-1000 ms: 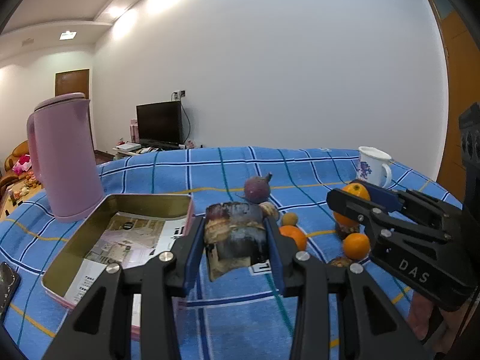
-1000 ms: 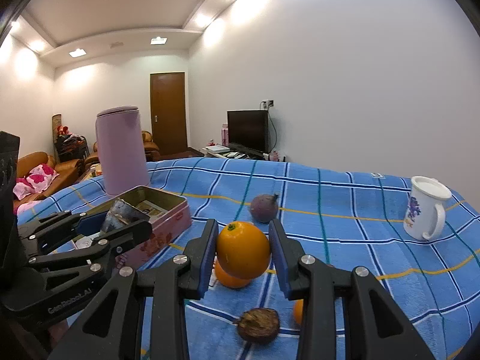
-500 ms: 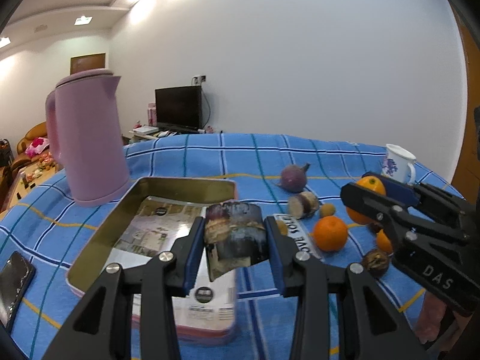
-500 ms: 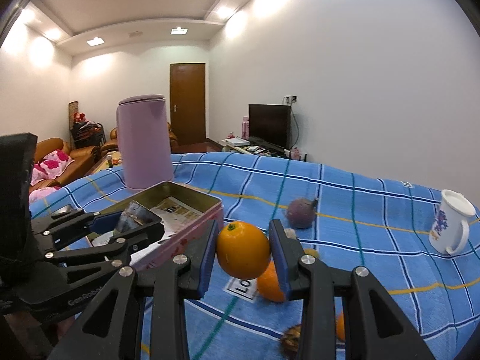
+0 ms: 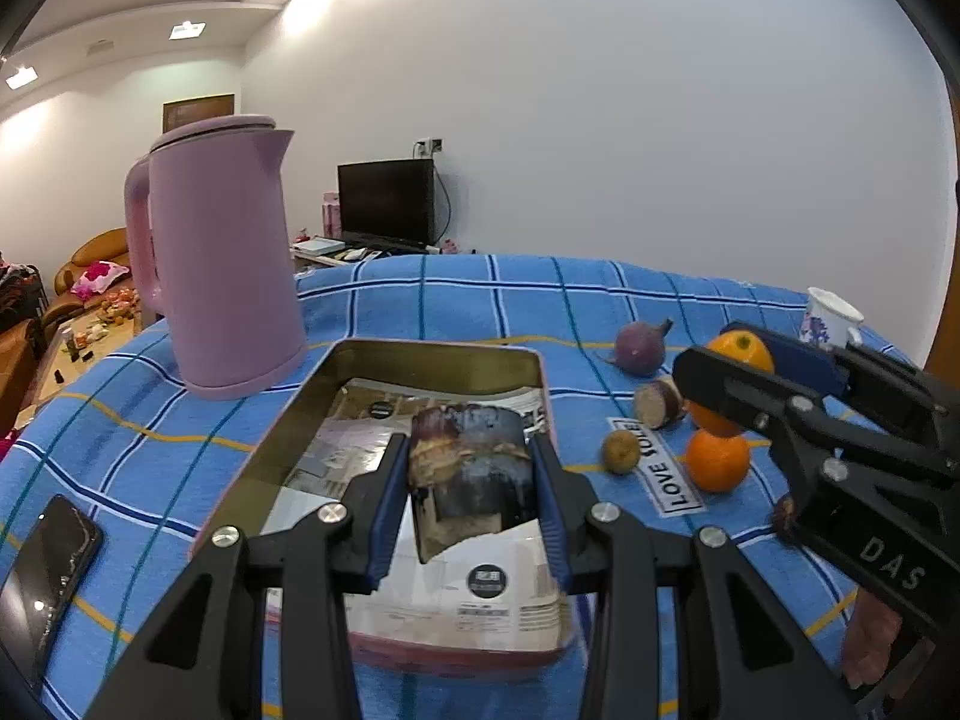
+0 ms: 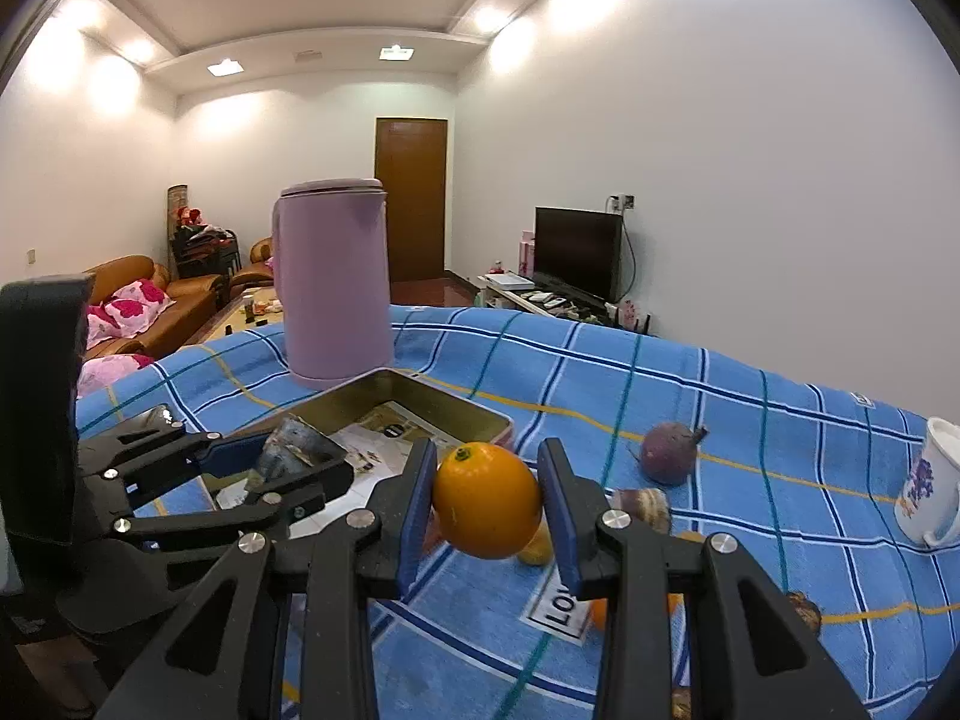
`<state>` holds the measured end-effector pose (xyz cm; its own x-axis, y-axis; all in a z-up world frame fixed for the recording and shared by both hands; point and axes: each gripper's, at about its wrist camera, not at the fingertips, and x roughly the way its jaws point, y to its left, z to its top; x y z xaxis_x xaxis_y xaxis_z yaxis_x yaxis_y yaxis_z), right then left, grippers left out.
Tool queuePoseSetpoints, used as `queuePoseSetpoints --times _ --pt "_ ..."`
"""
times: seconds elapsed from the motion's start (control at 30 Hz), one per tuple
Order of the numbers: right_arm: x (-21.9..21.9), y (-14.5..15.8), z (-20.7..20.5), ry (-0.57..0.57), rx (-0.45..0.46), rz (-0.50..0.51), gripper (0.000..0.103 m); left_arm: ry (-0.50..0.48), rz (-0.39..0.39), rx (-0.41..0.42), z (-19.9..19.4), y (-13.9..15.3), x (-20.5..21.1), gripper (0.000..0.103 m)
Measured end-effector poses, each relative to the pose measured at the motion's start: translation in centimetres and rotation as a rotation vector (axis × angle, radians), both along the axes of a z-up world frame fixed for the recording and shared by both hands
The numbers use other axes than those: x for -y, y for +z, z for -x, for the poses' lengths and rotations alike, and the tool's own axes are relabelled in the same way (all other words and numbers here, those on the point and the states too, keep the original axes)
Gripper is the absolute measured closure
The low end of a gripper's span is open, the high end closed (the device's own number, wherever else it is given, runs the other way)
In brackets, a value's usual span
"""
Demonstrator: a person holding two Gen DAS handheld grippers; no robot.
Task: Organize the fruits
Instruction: 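Release the snack roll into the pink tin with the left tool while the right tool drops the orange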
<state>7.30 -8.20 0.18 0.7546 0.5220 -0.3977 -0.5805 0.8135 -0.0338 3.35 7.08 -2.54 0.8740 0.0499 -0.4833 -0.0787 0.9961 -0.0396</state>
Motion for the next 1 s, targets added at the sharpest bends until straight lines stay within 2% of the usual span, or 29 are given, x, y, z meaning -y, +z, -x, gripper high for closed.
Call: queuePoseSetpoints --times 0.63,1.0 --pt "-5.4 -0.1 -2.3 0.115 -0.086 0.008 0.066 0.084 -0.032 -0.089 -1.8 -0.9 -4.6 0.062" --pt "-7.9 -2.0 -3.5 0.149 -0.152 0.049 0.066 0.098 -0.056 -0.147 -3.2 -1.5 -6.0 0.062"
